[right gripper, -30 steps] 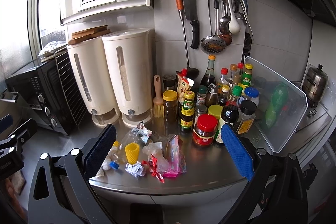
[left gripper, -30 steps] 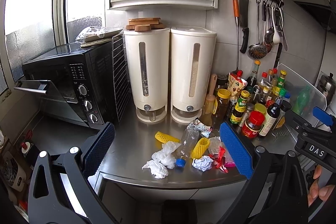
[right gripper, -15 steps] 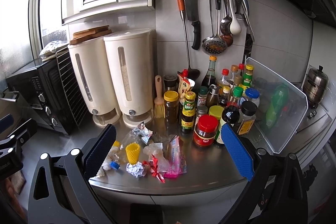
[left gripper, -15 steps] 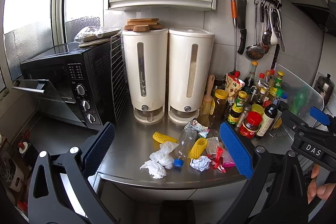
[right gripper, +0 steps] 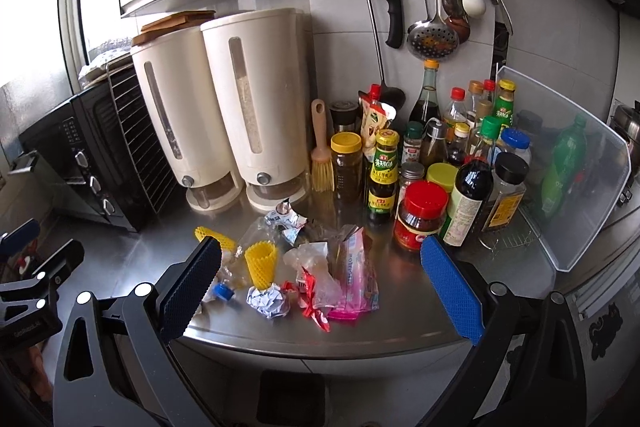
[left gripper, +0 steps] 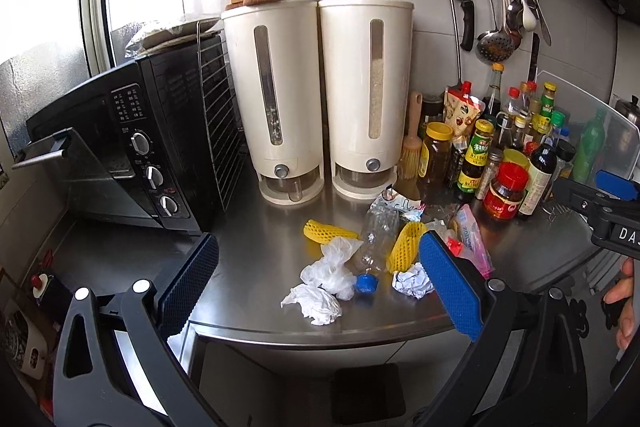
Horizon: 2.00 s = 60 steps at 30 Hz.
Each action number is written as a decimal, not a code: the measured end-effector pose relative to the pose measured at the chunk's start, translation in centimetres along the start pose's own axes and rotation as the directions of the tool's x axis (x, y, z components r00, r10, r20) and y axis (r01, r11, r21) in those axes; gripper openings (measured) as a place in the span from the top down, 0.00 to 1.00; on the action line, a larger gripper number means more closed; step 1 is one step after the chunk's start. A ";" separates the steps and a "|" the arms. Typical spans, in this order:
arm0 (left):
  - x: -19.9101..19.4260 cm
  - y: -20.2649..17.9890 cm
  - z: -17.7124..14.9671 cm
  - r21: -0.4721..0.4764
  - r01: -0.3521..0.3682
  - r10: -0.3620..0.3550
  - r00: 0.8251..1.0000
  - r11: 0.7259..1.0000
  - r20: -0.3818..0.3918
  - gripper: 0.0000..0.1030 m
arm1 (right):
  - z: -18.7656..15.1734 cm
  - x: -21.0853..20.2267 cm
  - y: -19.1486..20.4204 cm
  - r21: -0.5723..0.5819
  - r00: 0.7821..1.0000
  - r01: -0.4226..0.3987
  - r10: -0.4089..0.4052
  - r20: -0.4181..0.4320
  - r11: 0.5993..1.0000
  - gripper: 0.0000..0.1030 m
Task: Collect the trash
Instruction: 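Grasp the crumpled white tissue with the left tool while the right tool grasps a clear plastic bag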
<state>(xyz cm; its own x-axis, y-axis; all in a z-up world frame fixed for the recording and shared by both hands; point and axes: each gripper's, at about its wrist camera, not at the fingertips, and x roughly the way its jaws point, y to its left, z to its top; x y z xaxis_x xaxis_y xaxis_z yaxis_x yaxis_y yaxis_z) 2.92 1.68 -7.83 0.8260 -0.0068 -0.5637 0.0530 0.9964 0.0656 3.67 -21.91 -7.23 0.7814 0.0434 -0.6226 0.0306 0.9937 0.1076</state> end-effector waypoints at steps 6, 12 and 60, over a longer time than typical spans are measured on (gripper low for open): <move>5.3 0.6 -2.9 0.000 0.018 -0.018 0.994 1.000 -0.108 0.08 | -1.8 4.7 -0.7 0.009 0.996 -0.047 0.048 -0.081 0.999 0.03; 9.6 1.4 -5.6 -0.025 0.029 -0.034 0.980 0.999 -0.197 0.08 | -3.9 9.9 -1.6 0.056 0.978 -0.095 0.104 -0.184 0.994 0.09; 11.3 2.4 -6.2 -0.149 0.131 -0.169 0.947 0.980 -0.274 0.96 | -3.4 9.6 -1.7 -0.001 0.980 -0.102 0.101 -0.169 0.995 0.98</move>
<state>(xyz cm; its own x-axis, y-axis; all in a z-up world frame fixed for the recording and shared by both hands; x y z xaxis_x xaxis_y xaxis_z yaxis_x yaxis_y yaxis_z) 8.85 4.48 -19.14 0.6192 -0.1513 -0.7705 0.0767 0.9882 -0.1324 8.94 -22.81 -16.02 0.6638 0.1599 -0.7307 -0.0500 0.9842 0.1699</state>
